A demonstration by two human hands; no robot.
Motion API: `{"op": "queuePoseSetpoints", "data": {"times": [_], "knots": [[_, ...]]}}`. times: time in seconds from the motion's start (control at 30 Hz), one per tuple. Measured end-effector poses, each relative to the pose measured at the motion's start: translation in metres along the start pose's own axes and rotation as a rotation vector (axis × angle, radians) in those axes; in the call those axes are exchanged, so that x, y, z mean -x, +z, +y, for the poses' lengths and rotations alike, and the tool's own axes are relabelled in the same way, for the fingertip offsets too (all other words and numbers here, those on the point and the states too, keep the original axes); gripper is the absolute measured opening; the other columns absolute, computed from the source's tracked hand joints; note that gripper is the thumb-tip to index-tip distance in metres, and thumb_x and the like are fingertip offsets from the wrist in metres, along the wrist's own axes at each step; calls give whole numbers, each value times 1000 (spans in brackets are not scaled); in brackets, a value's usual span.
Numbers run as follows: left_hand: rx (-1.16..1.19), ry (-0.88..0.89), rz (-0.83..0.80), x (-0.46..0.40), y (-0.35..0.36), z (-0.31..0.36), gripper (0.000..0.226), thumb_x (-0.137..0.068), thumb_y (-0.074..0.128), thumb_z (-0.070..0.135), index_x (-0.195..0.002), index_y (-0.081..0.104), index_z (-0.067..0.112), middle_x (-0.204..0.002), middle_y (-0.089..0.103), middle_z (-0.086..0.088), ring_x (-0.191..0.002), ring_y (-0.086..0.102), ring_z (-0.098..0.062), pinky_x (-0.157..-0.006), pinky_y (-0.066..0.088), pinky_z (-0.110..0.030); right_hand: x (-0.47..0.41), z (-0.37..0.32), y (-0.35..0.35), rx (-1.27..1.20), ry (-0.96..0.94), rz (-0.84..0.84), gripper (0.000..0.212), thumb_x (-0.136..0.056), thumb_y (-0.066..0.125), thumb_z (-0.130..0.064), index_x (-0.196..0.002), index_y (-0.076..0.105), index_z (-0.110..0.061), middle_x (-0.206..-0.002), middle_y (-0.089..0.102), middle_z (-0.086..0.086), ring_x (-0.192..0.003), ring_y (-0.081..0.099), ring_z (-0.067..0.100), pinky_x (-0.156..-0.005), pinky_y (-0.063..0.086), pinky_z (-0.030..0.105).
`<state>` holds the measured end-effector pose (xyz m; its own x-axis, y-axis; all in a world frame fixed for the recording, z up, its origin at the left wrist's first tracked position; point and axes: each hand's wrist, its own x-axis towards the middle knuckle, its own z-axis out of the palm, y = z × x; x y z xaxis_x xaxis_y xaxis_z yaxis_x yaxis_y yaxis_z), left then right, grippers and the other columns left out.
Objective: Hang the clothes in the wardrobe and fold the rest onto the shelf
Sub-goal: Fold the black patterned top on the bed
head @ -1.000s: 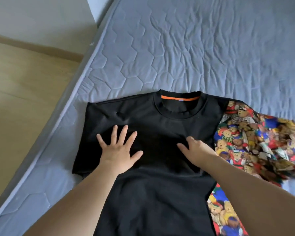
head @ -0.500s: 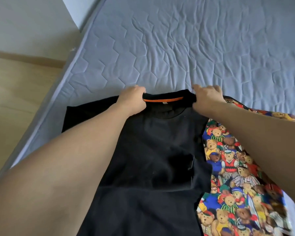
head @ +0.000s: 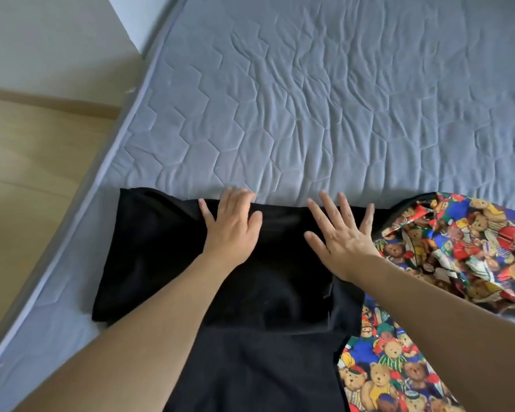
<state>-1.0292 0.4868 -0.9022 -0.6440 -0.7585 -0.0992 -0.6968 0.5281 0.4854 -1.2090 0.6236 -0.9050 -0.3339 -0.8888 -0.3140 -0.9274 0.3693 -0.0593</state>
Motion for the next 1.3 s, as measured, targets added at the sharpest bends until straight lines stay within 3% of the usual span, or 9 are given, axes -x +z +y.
{"op": "queuePoseSetpoints", "data": {"times": [0.17,0.43,0.63,0.77,0.87,1.03,1.13,1.23,1.3], "knots": [[-396,-181,-73,1,15,-49,60,-95,14,60,-150,4,41,-161,-3,8,-147,-15,-19,-104,-18,-68,-18,7,31,30,250,-9,69,-88,5,-69,-147,-16,-39,-157,-21,-7,-144,-22,27,-106,-20,62],[-468,-244,-55,-12,13,-95,68,-91,10,67,-150,-8,38,-160,-13,-1,-145,-23,-22,-104,-17,-68,-27,9,50,61,268,75,69,-88,5,-67,-148,-12,-38,-158,-21,-2,-144,-21,31,-109,-16,61],[-688,-328,-219,-17,-2,-73,63,-96,3,56,-151,-13,30,-159,-18,-6,-144,-23,-28,-106,-17,-66,-26,14,36,-26,195,-31,66,-91,5,-64,-148,-15,-36,-156,-26,-2,-143,-26,26,-109,-21,56],[-804,-294,-291,-27,-19,-2,65,-97,24,26,-152,-11,24,-160,-15,-6,-145,-19,-28,-109,-17,-61,27,49,7,-283,279,272,60,-96,16,-50,-152,12,-27,-160,3,2,-147,-4,21,-115,-18,40],[-440,-166,-415,-33,-9,78,62,-100,25,28,-153,-6,22,-161,-11,-4,-147,-13,-24,-119,-3,-46,81,95,3,-436,509,397,54,-96,28,-42,-146,26,-23,-156,17,4,-145,8,21,-116,-10,41],[-147,59,-607,-21,63,213,64,-102,24,39,-153,-8,20,-161,-10,1,-148,-10,-18,-120,-1,-42,151,193,11,-810,1300,379,69,-84,56,-40,-144,29,-18,-151,26,10,-137,27,32,-113,19,46],[-270,37,-486,-8,113,240,67,-101,22,39,-151,-14,16,-160,-15,2,-147,-12,-18,-118,1,-54,165,249,14,-1517,1669,440,81,-65,71,-47,-133,43,-14,-131,53,7,-107,55,28,-86,46,40],[-417,58,-284,15,137,249,69,-100,24,38,-149,-21,18,-158,-23,4,-148,-9,-22,-114,9,-61,169,302,31,-1928,1660,533,57,-60,75,-37,-113,59,-20,-113,63,-2,-92,64,18,-72,55,38],[-524,132,-317,25,147,249,70,-100,26,37,-150,-19,19,-157,-26,6,-147,-11,-22,-115,7,-60,172,321,38,-2000,1549,537,31,-72,69,-31,-102,64,-22,-100,68,-4,-72,67,13,-58,55,28]]}}
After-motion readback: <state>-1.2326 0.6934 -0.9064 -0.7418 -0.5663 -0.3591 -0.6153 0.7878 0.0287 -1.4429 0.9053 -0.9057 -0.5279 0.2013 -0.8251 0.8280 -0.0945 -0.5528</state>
